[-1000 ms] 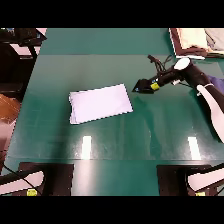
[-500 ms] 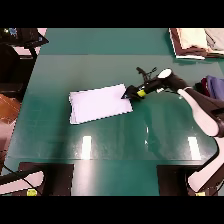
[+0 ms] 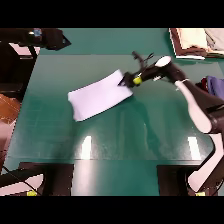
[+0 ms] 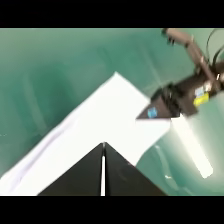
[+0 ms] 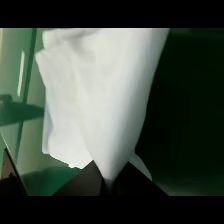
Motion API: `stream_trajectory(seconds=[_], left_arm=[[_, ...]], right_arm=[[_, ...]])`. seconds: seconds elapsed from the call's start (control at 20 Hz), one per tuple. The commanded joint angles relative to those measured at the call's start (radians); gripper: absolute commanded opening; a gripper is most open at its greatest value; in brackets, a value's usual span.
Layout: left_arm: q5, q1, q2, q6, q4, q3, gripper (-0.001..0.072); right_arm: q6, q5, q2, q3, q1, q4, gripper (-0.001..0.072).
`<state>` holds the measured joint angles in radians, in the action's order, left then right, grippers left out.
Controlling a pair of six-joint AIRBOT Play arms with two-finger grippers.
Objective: Fold the shirts.
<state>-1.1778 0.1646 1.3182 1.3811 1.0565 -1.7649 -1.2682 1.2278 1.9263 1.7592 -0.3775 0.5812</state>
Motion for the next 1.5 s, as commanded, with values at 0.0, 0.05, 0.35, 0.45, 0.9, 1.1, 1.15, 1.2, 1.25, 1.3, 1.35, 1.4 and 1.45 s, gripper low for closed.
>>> stream_trajectory(seconds=[0.0,0.05,0.35,0.45,0.9,1.1,1.15,1.2,1.25,1.3,1.35,1.4,1.45], left_arm=[[0.012,0.104,0.001,-0.004,0.008,0.000,0.0025],[0.012,0.126,0.001,-0.012,0.010,0.000,0.0025],[0.019,0.201,0.001,-0.027,0.010,0.000,0.0026],[0.016,0.201,0.001,-0.024,0.007,0.000,0.0026],[0.016,0.201,0.001,-0.016,0.006,0.000,0.0026],[0.014,0.201,0.001,-0.016,0.006,0.000,0.0026],[0.014,0.201,0.001,-0.016,0.006,0.000,0.0026],[0.014,0.201,0.001,-0.016,0.007,0.000,0.0026],[0.013,0.201,0.001,-0.017,0.006,0.000,0.0026],[0.009,0.201,0.001,-0.017,0.007,0.000,0.0026],[0.008,0.201,0.001,-0.017,0.007,0.000,0.0026],[0.007,0.201,0.001,-0.018,0.007,0.000,0.0026],[0.003,0.201,0.001,-0.018,0.006,0.000,0.0026]], right_arm=[[-0.018,-0.004,-0.104,0.031,0.177,0.006,0.0014],[-0.036,0.002,-0.145,0.031,0.247,0.038,0.0013],[-0.078,0.017,-0.334,0.031,0.639,0.195,0.0014],[-0.078,0.011,-0.356,0.031,0.759,0.199,0.0014],[-0.025,-0.164,-0.325,0.035,0.974,0.196,0.0013],[0.025,-0.170,-0.325,0.159,0.974,0.197,0.0013],[0.025,-0.158,-0.325,0.212,0.974,0.197,0.0013],[0.025,-0.138,-0.325,0.257,0.974,0.197,0.0013],[0.025,-0.113,-0.326,0.301,0.974,0.197,0.0013],[0.025,-0.090,-0.331,0.325,0.974,0.198,0.0013],[0.032,-0.078,-0.346,0.323,0.975,0.200,0.0013],[0.045,-0.080,-0.372,0.294,0.982,0.201,0.0013],[0.059,-0.081,-0.405,0.251,0.991,0.208,0.0013]])
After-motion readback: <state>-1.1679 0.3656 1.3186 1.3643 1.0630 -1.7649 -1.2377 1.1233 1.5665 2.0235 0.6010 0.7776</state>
